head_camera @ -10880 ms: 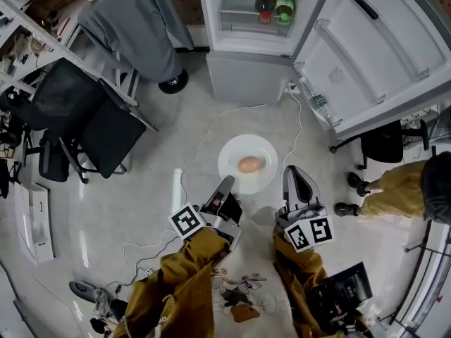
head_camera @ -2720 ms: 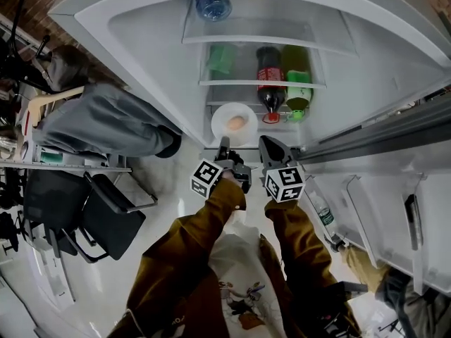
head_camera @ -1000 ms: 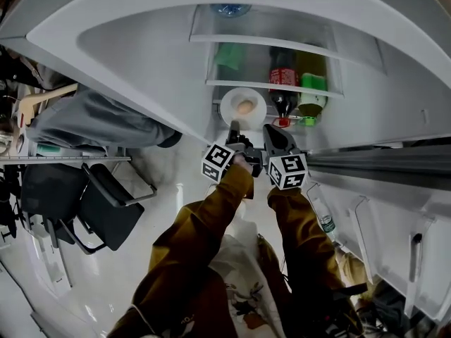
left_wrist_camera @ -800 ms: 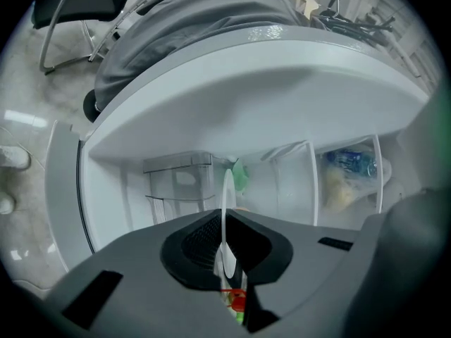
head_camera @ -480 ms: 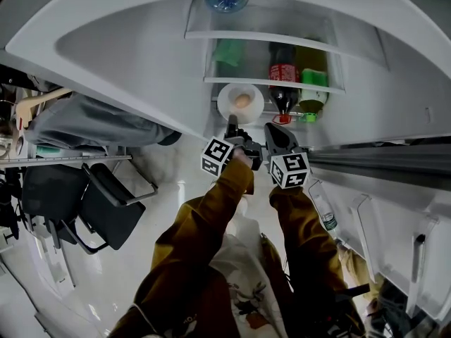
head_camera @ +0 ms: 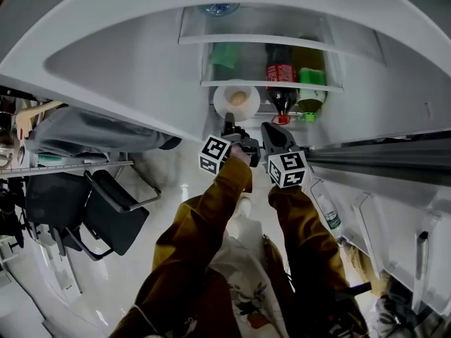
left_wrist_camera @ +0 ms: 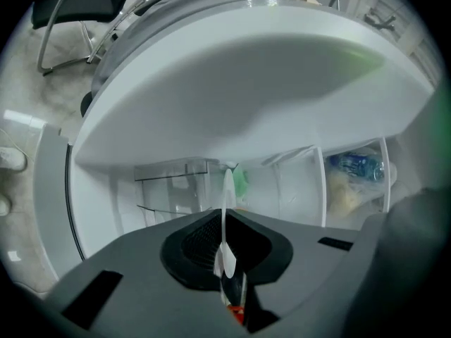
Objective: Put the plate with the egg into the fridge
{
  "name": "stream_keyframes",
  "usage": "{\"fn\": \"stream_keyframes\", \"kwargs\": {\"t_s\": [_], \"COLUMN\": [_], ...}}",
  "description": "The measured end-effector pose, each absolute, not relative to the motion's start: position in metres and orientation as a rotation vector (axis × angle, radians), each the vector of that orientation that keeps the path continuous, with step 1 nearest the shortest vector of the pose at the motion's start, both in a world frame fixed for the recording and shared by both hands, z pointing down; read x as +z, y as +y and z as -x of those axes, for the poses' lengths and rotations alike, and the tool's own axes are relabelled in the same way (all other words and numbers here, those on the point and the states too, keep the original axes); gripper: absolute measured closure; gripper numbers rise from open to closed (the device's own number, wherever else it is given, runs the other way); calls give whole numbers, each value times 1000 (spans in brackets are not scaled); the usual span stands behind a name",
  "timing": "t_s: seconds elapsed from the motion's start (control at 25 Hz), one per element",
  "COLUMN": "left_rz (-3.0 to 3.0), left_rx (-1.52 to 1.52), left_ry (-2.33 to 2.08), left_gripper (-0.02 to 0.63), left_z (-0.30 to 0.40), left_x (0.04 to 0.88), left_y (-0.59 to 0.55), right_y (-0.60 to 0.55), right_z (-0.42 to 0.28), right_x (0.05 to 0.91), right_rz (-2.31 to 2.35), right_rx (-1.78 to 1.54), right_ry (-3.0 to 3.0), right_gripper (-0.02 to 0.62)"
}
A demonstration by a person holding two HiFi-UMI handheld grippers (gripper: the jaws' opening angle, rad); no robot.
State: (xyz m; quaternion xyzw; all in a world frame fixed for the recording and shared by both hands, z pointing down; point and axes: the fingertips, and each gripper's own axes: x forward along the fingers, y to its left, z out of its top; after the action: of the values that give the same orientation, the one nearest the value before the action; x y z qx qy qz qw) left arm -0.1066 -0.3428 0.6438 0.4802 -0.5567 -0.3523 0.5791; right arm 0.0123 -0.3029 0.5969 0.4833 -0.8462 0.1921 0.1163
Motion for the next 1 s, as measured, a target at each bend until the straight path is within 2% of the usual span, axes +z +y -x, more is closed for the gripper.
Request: {"fn": "stream_keyframes", "kwargs": {"t_s": [1.0], "left_rz": [-1109], "left_rx": [-793], "left_ry": [-1293], "left_gripper": [588], "left_z": [108], "left_x": [651], "left_y": [-366], "right_y": [-318], "right_z": [-2], "right_x": [597], "right_rz": [-1429], "right_rx": [567], "right_ry": [-2476], "right_gripper": [589]}}
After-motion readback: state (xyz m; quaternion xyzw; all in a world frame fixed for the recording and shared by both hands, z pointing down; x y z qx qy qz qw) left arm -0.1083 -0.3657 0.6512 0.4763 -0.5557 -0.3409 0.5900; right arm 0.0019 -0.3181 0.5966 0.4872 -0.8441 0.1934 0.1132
